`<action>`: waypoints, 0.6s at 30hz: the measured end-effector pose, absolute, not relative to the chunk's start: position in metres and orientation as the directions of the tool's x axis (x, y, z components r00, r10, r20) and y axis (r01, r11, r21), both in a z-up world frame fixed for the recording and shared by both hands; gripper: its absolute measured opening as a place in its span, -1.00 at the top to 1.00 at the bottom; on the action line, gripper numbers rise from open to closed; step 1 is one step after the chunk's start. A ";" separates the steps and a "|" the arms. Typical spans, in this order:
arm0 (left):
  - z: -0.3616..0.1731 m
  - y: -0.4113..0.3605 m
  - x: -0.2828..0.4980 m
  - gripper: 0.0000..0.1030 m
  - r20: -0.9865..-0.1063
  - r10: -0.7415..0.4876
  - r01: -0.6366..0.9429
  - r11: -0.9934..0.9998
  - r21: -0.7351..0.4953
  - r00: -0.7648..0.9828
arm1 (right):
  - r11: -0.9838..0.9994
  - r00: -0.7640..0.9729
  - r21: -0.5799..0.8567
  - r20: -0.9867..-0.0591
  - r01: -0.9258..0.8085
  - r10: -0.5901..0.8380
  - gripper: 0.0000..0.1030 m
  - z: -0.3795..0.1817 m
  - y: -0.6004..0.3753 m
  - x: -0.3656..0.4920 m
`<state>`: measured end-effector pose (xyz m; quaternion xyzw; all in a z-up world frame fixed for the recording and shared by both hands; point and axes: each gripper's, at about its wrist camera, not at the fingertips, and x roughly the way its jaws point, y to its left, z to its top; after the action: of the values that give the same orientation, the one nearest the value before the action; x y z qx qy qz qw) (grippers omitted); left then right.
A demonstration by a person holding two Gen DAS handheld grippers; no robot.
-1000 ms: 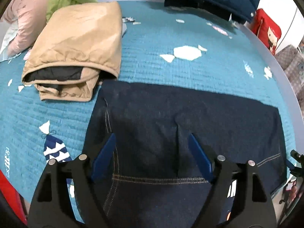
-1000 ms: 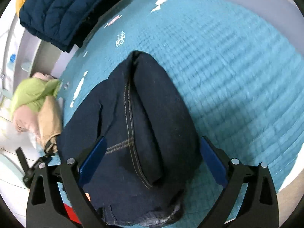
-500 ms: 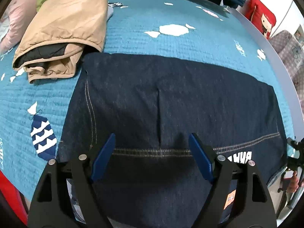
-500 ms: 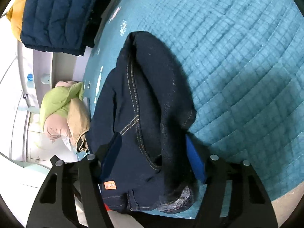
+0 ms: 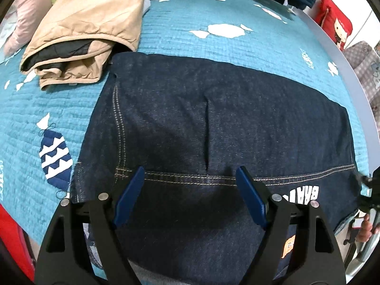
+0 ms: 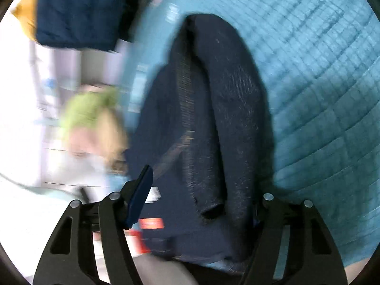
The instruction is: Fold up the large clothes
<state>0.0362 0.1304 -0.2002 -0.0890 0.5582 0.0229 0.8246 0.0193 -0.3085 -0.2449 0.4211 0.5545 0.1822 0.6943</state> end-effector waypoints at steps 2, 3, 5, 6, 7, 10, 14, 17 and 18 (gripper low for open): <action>-0.201 0.130 0.035 -0.55 -0.926 -0.067 -0.140 0.982 -0.128 0.372 | 0.583 0.349 0.781 -0.623 0.225 0.700 -0.35 -0.242 -0.303 0.024; -0.202 0.130 0.035 -0.55 -0.927 -0.068 -0.141 0.982 -0.127 0.369 | 0.580 0.357 0.781 -0.622 0.231 0.696 -0.51 -0.241 -0.301 0.025; -0.204 0.130 0.035 -0.55 -0.929 -0.071 -0.140 0.982 -0.129 0.362 | 0.583 0.371 0.779 -0.624 0.231 0.687 -0.76 -0.237 -0.295 0.030; -0.204 0.129 0.035 -0.55 -0.930 -0.072 -0.142 0.981 -0.131 0.360 | 0.587 0.376 0.774 -0.631 0.240 0.679 -0.78 -0.236 -0.293 0.033; -0.204 0.129 0.034 -0.55 -0.930 -0.075 -0.143 0.981 -0.134 0.360 | 0.579 0.379 0.776 -0.629 0.251 0.679 -0.78 -0.236 -0.291 0.035; -0.202 0.128 0.032 -0.55 -0.928 -0.070 -0.141 0.981 -0.130 0.365 | 0.397 0.401 0.908 -0.416 0.134 0.816 -0.67 -0.220 -0.280 0.036; -0.197 0.131 0.031 -0.61 -0.922 -0.066 -0.148 0.980 -0.131 0.382 | 0.579 0.353 0.806 -0.581 0.124 0.733 -0.76 -0.217 -0.267 0.046; -0.196 0.132 0.033 -0.61 -0.920 -0.069 -0.157 0.978 -0.139 0.385 | 0.704 0.296 0.688 -0.719 0.178 0.629 -0.73 -0.237 -0.257 0.054; -0.195 0.132 0.033 -0.61 -0.919 -0.064 -0.157 0.978 -0.135 0.390 | 0.722 0.292 0.668 -0.737 0.180 0.609 -0.70 -0.233 -0.255 0.052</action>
<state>0.0333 0.1320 -0.1949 -0.1001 0.5517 0.0279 0.8275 0.0523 -0.2547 -0.2330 0.3424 0.5763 0.1477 0.7272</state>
